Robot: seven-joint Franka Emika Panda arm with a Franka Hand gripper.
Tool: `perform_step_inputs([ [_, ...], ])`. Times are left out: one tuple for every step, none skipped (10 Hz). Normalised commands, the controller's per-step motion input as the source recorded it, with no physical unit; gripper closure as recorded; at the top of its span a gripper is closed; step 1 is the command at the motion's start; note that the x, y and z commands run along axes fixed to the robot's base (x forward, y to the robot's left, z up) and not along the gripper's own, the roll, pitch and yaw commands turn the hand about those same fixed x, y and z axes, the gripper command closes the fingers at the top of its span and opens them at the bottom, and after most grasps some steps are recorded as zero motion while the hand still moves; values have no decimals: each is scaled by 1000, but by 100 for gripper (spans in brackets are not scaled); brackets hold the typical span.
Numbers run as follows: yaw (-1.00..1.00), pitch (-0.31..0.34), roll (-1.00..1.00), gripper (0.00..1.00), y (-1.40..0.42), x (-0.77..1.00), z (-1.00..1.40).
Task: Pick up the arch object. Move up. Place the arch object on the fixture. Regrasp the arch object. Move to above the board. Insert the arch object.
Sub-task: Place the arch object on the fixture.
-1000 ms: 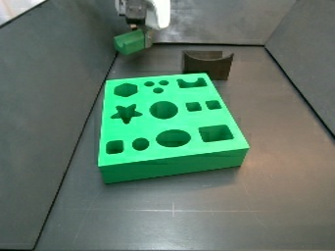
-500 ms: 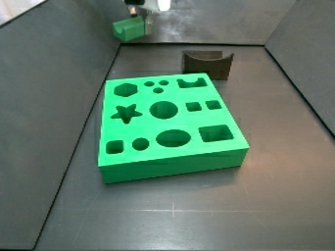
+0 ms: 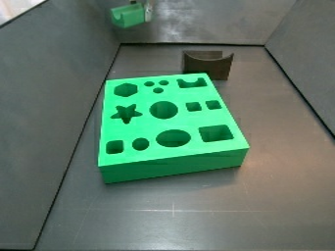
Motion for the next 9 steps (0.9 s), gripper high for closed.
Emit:
perform_step_inputs([
  [9, 77, 68, 100, -7, -33, 984],
  [8, 77, 64, 100, -2, -30, 859],
  [6, 79, 57, 100, -1, -25, 734],
  [8, 87, 61, 100, 4, -15, 562],
  [8, 96, 63, 100, 3, -8, 433],
  [8, 99, 57, 100, 2, -7, 344],
  [1000, -92, 8, 100, -1000, 965, 197],
  [1000, -90, 8, 100, -1000, 965, 150],
  [1000, -84, 6, 100, -995, 1000, 129],
])
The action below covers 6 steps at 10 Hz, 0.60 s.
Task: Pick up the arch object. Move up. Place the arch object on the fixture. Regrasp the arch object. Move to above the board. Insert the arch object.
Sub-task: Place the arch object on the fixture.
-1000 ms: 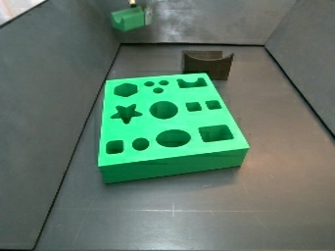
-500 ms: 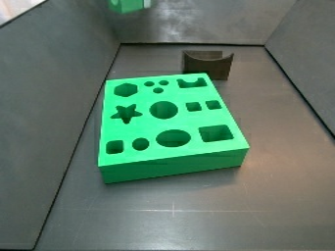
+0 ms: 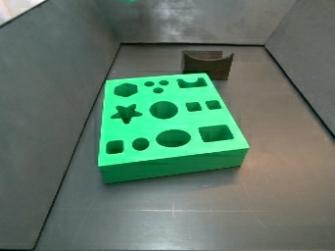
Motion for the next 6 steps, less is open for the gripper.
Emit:
perform_step_inputs([
  [1000, -85, 0, 100, -940, 1000, 121],
  [1000, -82, -7, 100, -852, 1000, 99],
  [1000, -80, -11, 100, -798, 1000, 89],
  [1000, -69, -22, 100, -673, 1000, 71],
  [1000, -60, -29, 100, -611, 1000, 63],
  [1000, -44, -52, 100, -482, 1000, 41],
])
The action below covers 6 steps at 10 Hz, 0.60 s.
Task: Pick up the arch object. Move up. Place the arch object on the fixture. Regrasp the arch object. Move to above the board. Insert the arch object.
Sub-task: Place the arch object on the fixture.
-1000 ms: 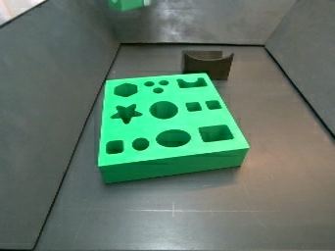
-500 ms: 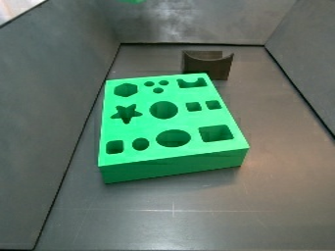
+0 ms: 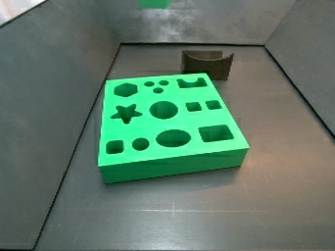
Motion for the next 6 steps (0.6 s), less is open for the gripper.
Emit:
perform_step_inputs([
  [769, -23, -58, 100, -387, 1000, 24],
  [521, -3, -62, 100, -319, 1000, 11],
  [391, 7, -65, 100, -280, 1000, 7],
  [172, 34, -70, 100, -188, 1000, -2],
  [111, 44, -71, 100, -140, 957, -4],
  [56, 65, -73, 100, -68, 804, -5],
])
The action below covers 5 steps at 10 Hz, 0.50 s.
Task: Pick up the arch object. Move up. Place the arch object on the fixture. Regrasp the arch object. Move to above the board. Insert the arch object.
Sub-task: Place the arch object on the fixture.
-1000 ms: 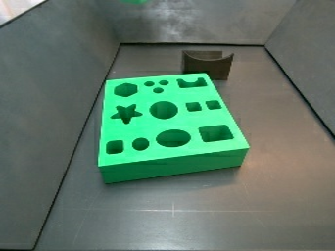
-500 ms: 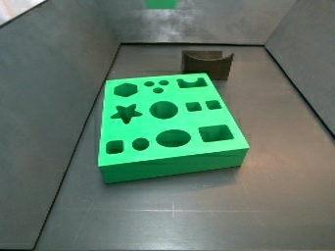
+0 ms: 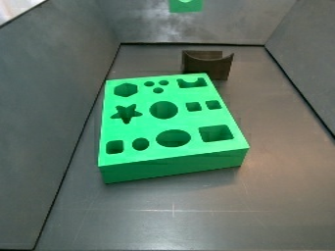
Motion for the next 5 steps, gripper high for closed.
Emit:
perform_step_inputs([
  [131, 223, -1000, 100, 910, 1000, -320],
  [103, 232, -1000, 100, 989, 952, -327],
  [80, 233, -1000, 100, 903, 915, -253],
  [51, 257, -1000, 100, 677, 821, -102],
  [31, 275, -1000, 100, 506, 753, -53],
])
